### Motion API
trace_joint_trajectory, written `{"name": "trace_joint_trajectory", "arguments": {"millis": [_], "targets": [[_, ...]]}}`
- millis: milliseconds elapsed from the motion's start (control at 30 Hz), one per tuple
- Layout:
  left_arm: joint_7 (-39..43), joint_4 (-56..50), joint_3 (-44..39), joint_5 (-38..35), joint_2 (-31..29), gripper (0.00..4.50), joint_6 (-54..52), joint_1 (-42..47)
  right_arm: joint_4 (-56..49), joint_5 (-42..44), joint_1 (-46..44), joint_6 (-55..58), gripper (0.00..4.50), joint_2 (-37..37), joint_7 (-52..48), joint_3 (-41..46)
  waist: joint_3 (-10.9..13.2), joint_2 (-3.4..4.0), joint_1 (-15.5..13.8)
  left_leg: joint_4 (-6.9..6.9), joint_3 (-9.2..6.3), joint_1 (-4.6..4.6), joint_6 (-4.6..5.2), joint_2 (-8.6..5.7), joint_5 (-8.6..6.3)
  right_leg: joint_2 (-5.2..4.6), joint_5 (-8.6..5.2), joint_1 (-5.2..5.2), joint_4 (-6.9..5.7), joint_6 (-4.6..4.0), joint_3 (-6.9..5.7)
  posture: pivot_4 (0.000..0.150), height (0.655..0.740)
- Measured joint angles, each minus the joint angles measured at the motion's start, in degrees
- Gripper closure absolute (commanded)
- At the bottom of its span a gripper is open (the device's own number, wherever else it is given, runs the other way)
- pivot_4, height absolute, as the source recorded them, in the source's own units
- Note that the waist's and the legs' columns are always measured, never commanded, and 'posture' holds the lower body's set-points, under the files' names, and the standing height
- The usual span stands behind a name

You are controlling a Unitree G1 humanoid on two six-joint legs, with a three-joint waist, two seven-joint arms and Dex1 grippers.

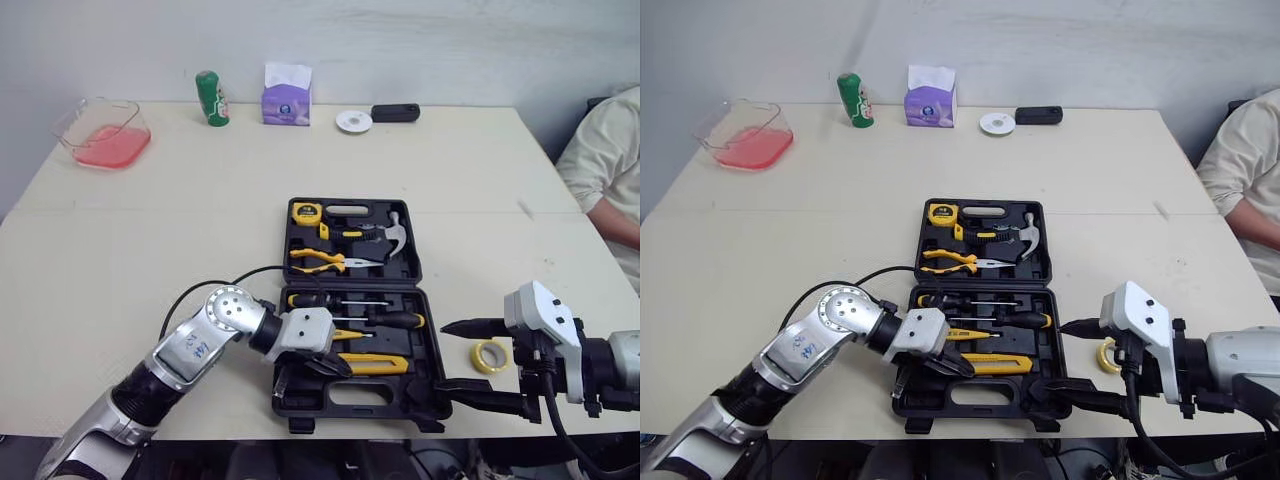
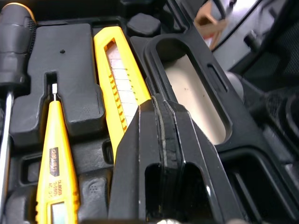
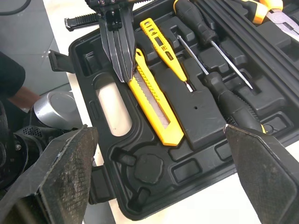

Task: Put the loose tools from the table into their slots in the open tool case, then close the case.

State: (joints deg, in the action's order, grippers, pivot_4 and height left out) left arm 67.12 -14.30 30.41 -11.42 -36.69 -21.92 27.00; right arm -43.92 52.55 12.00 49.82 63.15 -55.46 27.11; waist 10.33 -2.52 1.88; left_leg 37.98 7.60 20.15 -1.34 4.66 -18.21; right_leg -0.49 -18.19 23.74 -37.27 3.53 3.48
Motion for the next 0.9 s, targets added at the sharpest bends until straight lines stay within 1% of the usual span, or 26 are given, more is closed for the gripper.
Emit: {"name": "trace_joint_trajectory", "arguments": {"millis": [233, 300, 333, 367, 400, 467, 500, 567, 600, 667, 767, 800, 867, 900], "targets": [[-0.19, -0.02, 0.40, 0.56, -0.09, 4.46, 0.22, 0.13, 0.92, -1.98, 0.16, -1.08, 0.00, -0.04, -0.02, -1.42, -0.40, 0.08, 0.02, -0.04, -0.13, -0.01, 0.01, 0.03, -0.01, -0.01, 0.00, -0.16, 0.21, 0.00, -0.09, 0.150, 0.7244], [-0.13, -0.37, -1.25, -0.80, 0.21, 3.84, -0.67, -0.71, 1.44, -2.45, 0.24, -1.24, 0.00, -0.49, 0.01, -1.59, -0.41, 0.08, 0.04, -0.04, -0.14, -0.01, 0.01, 0.04, -0.01, -0.01, 0.00, -0.15, 0.21, 0.00, -0.09, 0.150, 0.7244], [0.02, -0.45, -3.24, -3.42, 0.21, 3.55, -3.11, -1.61, 1.78, -3.02, 0.65, -1.57, 0.00, -0.87, 0.01, -1.52, -0.40, 0.07, 0.08, -0.04, -0.14, 0.00, 0.01, 0.05, -0.01, 0.00, 0.00, -0.11, 0.19, -0.01, -0.10, 0.150, 0.7244], [0.75, -0.69, -5.82, -6.80, -0.40, 3.14, -5.99, -2.73, 2.41, -3.60, 1.32, -2.05, 0.00, -1.22, 0.01, -1.34, -0.38, 0.07, 0.15, -0.04, -0.15, 0.05, 0.01, 0.08, -0.01, 0.01, 0.00, -0.02, 0.18, -0.01, -0.12, 0.150, 0.7244], [1.76, -1.44, -9.81, -12.31, -1.26, 2.68, -9.46, -4.15, 3.63, -4.42, 2.33, -2.48, 0.00, -2.05, 0.00, -0.29, -0.32, 0.07, 0.17, -0.04, -0.17, 0.12, 0.00, 0.09, 0.00, 0.01, -0.01, 0.06, 0.15, -0.01, -0.16, 0.150, 0.7244], [2.14, -3.79, -17.50, -19.77, -3.23, 1.75, -14.40, -5.25, 6.41, -6.23, 3.58, -3.30, 0.00, -2.68, -0.17, 2.02, -0.24, 0.14, 0.04, -0.02, -0.18, 0.14, 0.00, 0.05, 0.00, -0.06, -0.01, 0.09, 0.14, -0.01, -0.19, 0.150, 0.7244], [1.11, -4.75, -21.42, -22.42, -4.05, 1.22, -16.45, -5.39, 7.59, -7.06, 4.26, -3.94, 0.00, -2.71, -0.65, 3.53, -0.21, 0.19, -0.07, -0.02, -0.18, 0.15, 0.00, 0.03, 0.00, -0.07, 0.00, 0.09, 0.14, 0.00, -0.18, 0.150, 0.7244], [-1.45, -5.31, -29.41, -25.78, -6.72, 0.30, -19.61, -7.38, 10.90, -9.36, 5.96, -5.72, 0.00, -2.71, -2.44, 7.14, -0.21, 0.20, -0.14, -0.03, -0.19, 0.09, 0.00, 0.02, -0.01, -0.06, 0.00, 0.02, 0.20, 0.01, -0.20, 0.150, 0.7244], [-2.53, -4.68, -32.93, -26.56, -8.23, 0.05, -20.73, -9.12, 13.00, -10.62, 7.07, -6.84, 0.00, -2.70, -3.41, 9.16, -0.21, 0.20, -0.06, -0.04, -0.18, 0.09, 0.01, 0.03, -0.02, -0.06, 0.00, 0.02, 0.23, 0.01, -0.20, 0.150, 0.7244], [-3.86, -2.27, -39.04, -27.31, -10.64, 0.05, -22.13, -12.39, 18.58, -13.94, 8.85, -9.06, 0.00, -2.68, -5.13, 12.26, -0.20, 0.20, -0.05, -0.04, -0.16, 0.09, 0.02, 0.01, -0.03, -0.07, 0.00, 0.02, 0.29, 0.00, -0.21, 0.150, 0.7244], [-4.45, 1.07, -45.22, -27.64, -12.90, 0.05, -21.99, -15.51, 24.87, -17.91, 10.17, -12.61, 0.00, -2.65, -7.22, 14.52, -0.18, 0.16, -0.05, -0.04, -0.14, 0.10, 0.03, 0.02, -0.06, -0.08, -0.01, 0.02, 0.39, -0.02, -0.22, 0.150, 0.7244], [-4.39, 2.59, -46.71, -26.58, -14.21, 0.05, -19.96, -16.93, 27.59, -19.24, 10.26, -14.41, 0.00, -2.57, -8.14, 14.96, -0.17, 0.16, -0.05, -0.04, -0.12, 0.10, 0.02, 0.02, -0.12, -0.08, -0.02, 0.02, 0.41, -0.03, -0.22, 0.150, 0.7244], [-2.66, 8.88, -48.18, -20.88, -20.22, 0.05, -13.29, -21.81, 34.34, -22.06, 10.78, -18.01, 0.00, -1.99, -9.76, 17.21, -0.12, 0.15, 0.11, -0.14, 0.03, 0.03, -0.01, 0.04, -0.18, -0.11, -0.13, 0.06, 0.49, -0.23, -0.21, 0.150, 0.7244], [-1.66, 13.69, -48.46, -17.71, -23.21, 0.05, -9.77, -23.15, 38.52, -23.47, 10.83, -19.22, 0.00, -1.50, -10.35, 18.27, -0.09, 0.12, 0.20, -0.22, 0.08, 0.00, -0.01, 0.03, -0.18, -0.12, -0.41, 0.10, 0.51, -0.73, -0.21, 0.150, 0.7244]]}}
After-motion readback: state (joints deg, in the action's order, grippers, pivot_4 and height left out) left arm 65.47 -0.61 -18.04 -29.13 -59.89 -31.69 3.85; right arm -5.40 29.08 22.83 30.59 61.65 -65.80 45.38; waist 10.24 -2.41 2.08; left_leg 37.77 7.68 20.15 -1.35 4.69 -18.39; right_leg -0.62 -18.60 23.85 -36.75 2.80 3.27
